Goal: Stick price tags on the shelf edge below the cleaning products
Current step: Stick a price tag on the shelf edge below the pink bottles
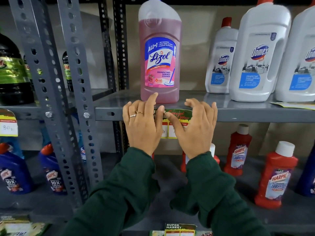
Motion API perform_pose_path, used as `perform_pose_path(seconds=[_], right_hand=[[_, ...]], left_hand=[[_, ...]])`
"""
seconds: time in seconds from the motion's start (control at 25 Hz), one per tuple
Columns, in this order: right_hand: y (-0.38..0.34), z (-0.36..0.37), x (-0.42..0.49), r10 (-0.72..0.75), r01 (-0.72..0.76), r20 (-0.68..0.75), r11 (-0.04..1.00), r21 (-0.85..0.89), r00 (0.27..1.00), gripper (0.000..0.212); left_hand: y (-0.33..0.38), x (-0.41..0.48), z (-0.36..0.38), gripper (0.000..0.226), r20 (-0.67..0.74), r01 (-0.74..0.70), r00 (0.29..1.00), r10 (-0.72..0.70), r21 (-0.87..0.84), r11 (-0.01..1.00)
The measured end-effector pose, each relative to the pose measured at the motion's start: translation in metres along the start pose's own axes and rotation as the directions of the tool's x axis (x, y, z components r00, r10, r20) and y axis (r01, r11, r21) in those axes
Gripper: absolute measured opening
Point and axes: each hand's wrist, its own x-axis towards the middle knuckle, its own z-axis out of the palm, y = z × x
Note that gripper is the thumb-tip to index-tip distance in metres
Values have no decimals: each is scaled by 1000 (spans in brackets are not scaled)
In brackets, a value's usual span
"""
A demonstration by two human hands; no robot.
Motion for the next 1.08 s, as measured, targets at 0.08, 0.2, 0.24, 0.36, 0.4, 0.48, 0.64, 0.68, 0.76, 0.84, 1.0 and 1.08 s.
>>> perform_pose_path(seconds=[0.08,0.2,0.24,0.36,0.4,0.48,0.64,0.68,0.76,0.84,1.0,1.08], right_hand=[[1,0,0,10,-8,-25,998,58,1000,48],[5,-1,0,38,-33,-26,987,157,999,35],[6,-2,0,39,-34,-29,983,180,999,32],[9,-4,1,24,-13,-49,977,212,998,20],[10,-4,1,15,-3,-55,977,215,998,17],[10,-4,0,5,8,-59,977,214,998,12],[14,-14,2,-4,0,15,971,237,1000,29],[17,-20,2,-12,-2,50,960,278,999,37],[26,-37,5,-23,-25,120,920,392,993,40],[45,-63,17,-31,-18,112,912,409,993,38],[120,-130,66,18,-16,-24,997,78,1000,29],[163,-158,95,137,-127,34,970,-209,990,31]], left_hand=[[-3,-1,2,29,-33,-7,999,6,-48,999],[-8,-2,5,22,-58,-20,998,15,-75,997],[-10,-2,5,22,-59,-20,998,15,-84,996],[-14,-2,3,26,-66,-49,997,44,-82,995],[-15,-1,1,28,-61,-55,997,50,-74,996],[-14,0,-3,28,-39,-47,998,44,-75,996],[-4,4,-12,38,9,59,998,-58,-140,988],[1,5,-14,39,19,95,995,-93,-152,984],[20,6,-13,35,-39,131,991,-132,-13,991],[53,4,-1,30,-135,112,986,-92,146,983],[145,0,38,26,-81,-85,993,88,42,996],[189,-2,62,29,40,-161,986,163,-44,986]])
